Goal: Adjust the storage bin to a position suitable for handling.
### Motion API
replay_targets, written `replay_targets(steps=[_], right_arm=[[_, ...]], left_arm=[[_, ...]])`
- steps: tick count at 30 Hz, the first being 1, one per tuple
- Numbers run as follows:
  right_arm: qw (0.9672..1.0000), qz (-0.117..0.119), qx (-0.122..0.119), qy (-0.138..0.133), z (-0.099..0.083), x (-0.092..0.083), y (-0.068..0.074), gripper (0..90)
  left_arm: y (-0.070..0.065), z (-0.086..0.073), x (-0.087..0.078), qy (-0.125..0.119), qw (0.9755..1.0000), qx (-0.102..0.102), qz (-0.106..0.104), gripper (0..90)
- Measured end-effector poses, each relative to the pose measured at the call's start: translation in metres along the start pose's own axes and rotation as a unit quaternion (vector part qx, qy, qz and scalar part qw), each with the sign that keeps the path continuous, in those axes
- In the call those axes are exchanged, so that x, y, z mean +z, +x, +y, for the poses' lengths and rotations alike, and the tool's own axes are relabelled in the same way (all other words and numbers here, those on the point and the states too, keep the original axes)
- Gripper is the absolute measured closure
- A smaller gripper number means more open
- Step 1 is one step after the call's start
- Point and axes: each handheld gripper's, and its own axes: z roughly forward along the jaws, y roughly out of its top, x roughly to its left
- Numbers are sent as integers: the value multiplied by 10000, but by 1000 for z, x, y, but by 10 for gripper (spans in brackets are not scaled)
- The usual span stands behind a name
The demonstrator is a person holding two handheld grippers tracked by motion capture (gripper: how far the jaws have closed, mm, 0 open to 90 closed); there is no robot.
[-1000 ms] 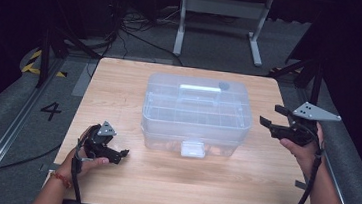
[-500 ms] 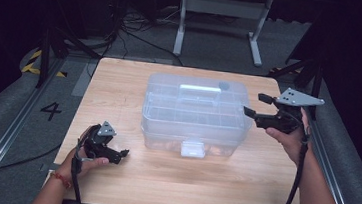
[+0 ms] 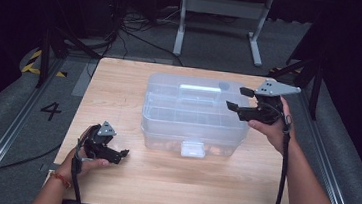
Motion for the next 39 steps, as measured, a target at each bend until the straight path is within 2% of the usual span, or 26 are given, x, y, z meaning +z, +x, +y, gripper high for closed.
replay_targets(steps=[7, 12, 14, 16, 17, 19, 25, 26, 28, 29, 31, 32, 33, 34, 38, 39], right_arm=[[9998, 27, -48, 188, 12, 19, 1, 361], [9991, 109, -190, 360, 19, 31, 4, 393], [9989, 109, -226, 387, 20, 33, 4, 403], [9991, 142, -158, 361, 22, 34, 2, 415], [9991, 156, -161, 363, 23, 35, 2, 425], [9987, 147, -219, 445, 24, 37, 3, 433], [9972, 193, -420, 594, 28, 44, 8, 502], [9962, 175, -524, 669, 28, 46, 10, 517], [9952, 195, -597, 746, 29, 49, 11, 572], [9951, 227, -609, 750, 29, 49, 12, 601], [9949, 240, -632, 746, 30, 50, 12, 620], [9949, 256, -627, 745, 31, 50, 12, 637], [9950, 264, -650, 714, 32, 51, 13, 672], [9949, 274, -665, 702, 33, 51, 14, 702], [9939, 215, -784, 751, 36, 53, 17, 704], [9939, 225, -774, 756, 36, 53, 16, 705]], left_arm=[[0, 0, 0, 1, 10000, -8, 17, 2], [-1, 0, 0, 8, 10000, -21, 36, 4], [-1, 0, 0, 9, 10000, -29, 30, 5], [0, 1, 0, 1, 10000, 42, 74, 6], [-1, 0, 0, 3, 10000, -31, 25, 6], [0, 1, 0, 0, 10000, 35, 70, 6], [0, 1, 0, 0, 10000, 32, 79, 6], [-1, 1, 0, 4, 10000, 24, 68, 6], [-1, 0, 0, -16, 10000, 38, 83, 8], [-2, 0, -1, -8, 10000, -10, 69, 11], [-2, 0, -2, 15, 10000, 31, 51, 22], [-3, 0, -2, -25, 10000, 17, 10, 36], [-3, 0, -4, -41, 9999, 145, -3, 73], [-4, 0, -4, -20, 9999, 78, -72, 101], [-7, 4, -6, -2, 9998, 181, -76, 224], [-9, 5, -7, -21, 9997, 241, -19, 245]])
